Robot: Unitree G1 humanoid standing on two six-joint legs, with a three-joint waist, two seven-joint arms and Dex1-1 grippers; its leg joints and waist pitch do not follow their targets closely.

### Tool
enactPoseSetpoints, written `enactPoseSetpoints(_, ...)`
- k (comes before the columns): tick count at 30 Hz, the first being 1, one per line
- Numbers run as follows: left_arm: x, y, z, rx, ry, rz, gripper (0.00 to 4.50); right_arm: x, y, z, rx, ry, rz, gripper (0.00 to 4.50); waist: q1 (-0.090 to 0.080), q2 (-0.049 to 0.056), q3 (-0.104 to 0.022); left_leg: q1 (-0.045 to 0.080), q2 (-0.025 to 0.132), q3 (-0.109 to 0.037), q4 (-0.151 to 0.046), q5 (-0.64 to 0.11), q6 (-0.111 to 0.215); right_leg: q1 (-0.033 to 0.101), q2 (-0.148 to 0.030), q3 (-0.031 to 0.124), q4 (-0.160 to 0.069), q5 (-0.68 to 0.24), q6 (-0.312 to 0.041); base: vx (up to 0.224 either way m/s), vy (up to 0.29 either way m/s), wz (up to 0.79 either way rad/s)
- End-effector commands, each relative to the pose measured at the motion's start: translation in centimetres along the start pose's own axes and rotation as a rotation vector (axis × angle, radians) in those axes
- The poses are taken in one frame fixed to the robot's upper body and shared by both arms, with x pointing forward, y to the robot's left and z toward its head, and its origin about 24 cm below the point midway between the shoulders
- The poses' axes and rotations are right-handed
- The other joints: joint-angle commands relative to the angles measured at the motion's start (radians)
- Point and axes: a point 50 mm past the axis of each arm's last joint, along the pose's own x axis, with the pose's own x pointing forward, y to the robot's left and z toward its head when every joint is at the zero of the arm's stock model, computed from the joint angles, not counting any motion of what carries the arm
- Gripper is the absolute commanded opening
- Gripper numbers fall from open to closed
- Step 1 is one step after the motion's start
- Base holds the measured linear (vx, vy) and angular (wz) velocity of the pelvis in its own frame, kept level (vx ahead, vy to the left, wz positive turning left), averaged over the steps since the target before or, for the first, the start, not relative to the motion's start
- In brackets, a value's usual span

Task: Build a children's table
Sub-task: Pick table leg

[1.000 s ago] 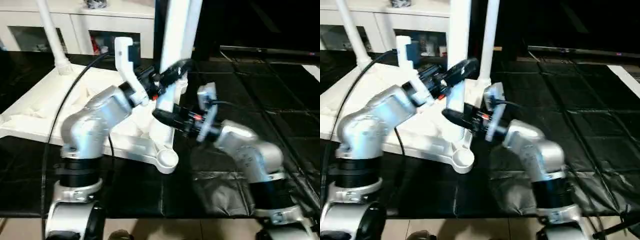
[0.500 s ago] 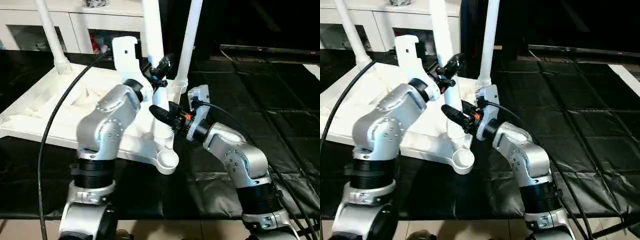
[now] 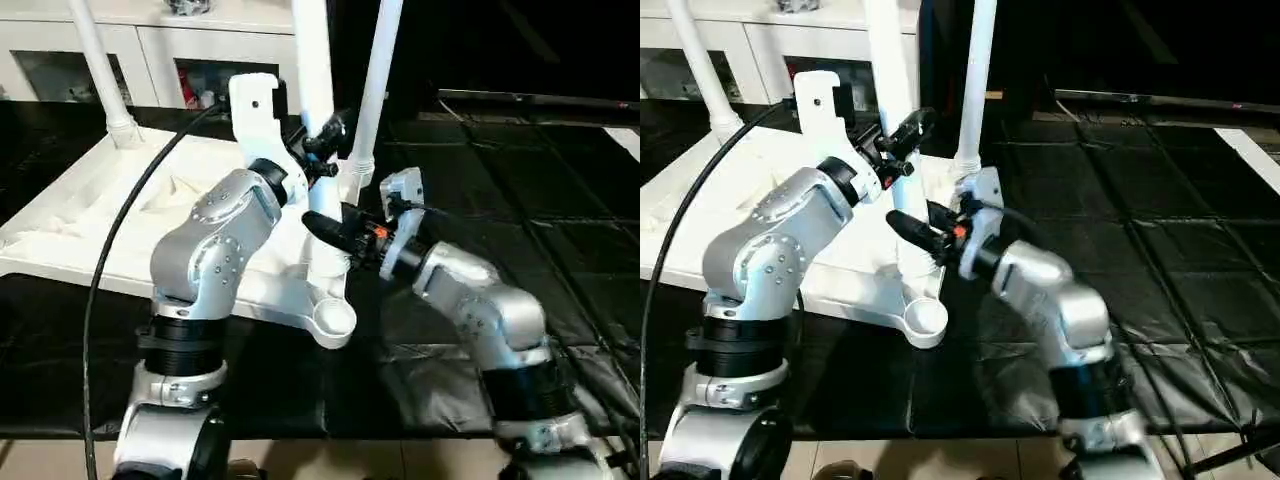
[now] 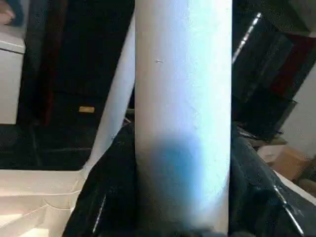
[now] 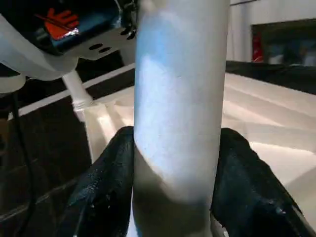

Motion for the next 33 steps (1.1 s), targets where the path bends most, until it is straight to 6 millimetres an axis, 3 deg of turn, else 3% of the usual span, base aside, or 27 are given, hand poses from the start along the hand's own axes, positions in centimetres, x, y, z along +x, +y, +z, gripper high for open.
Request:
enactPoseSetpoints(1,0.1,-0.2,0.1,0.006,0.015,-0.033,1.84,-0.4,-0.4,0.8,0.021,-0.007,0.026,2.79,-0.006,0.0,-0.083,0.005,0.022,-0.006,-0.068,-0.124,0.007,0.063,-0.069,0.056,-0.071,-0.226,-0.105,0.0,0.0,0.0)
enactPoseSetpoints(10,0.1,-1.1,0.3,0.054,0.046,-0.158,1.84,-1.9,-1.5,2.3,0.1,0.121,0.171,2.91,-0.002,-0.008,-0.086,0.003,0.021,-0.003,-0.063,-0.097,0.016,0.067,-0.069,0.055,-0.068,-0.222,-0.121,0.0,0.0,0.0)
enactPoseSetpoints(20,0.2,-2.8,0.4,0.061,0.069,-0.29,1.84,-1.7,-1.3,1.9,0.143,0.221,0.277,2.91,0.002,-0.012,-0.087,0.001,0.022,-0.002,-0.061,-0.091,0.016,0.066,-0.072,0.054,-0.069,-0.247,-0.126,0.0,0.0,0.0)
enactPoseSetpoints(26,0.2,-3.1,0.5,0.061,0.072,-0.312,1.84,-1.6,-1.2,1.7,0.159,0.237,0.305,2.2,0.003,-0.012,-0.089,0.002,0.022,-0.002,-0.06,-0.087,0.013,0.066,-0.071,0.054,-0.069,-0.247,-0.121,0.0,0.0,0.0)
enactPoseSetpoints(33,0.4,-3.4,0.5,0.047,0.071,-0.337,1.84,-1.6,-1.1,1.6,0.174,0.225,0.335,1.94,0.004,-0.011,-0.089,0.001,0.022,-0.003,-0.06,-0.087,0.013,0.067,-0.071,0.054,-0.069,-0.243,-0.122,0.0,0.0,0.0)
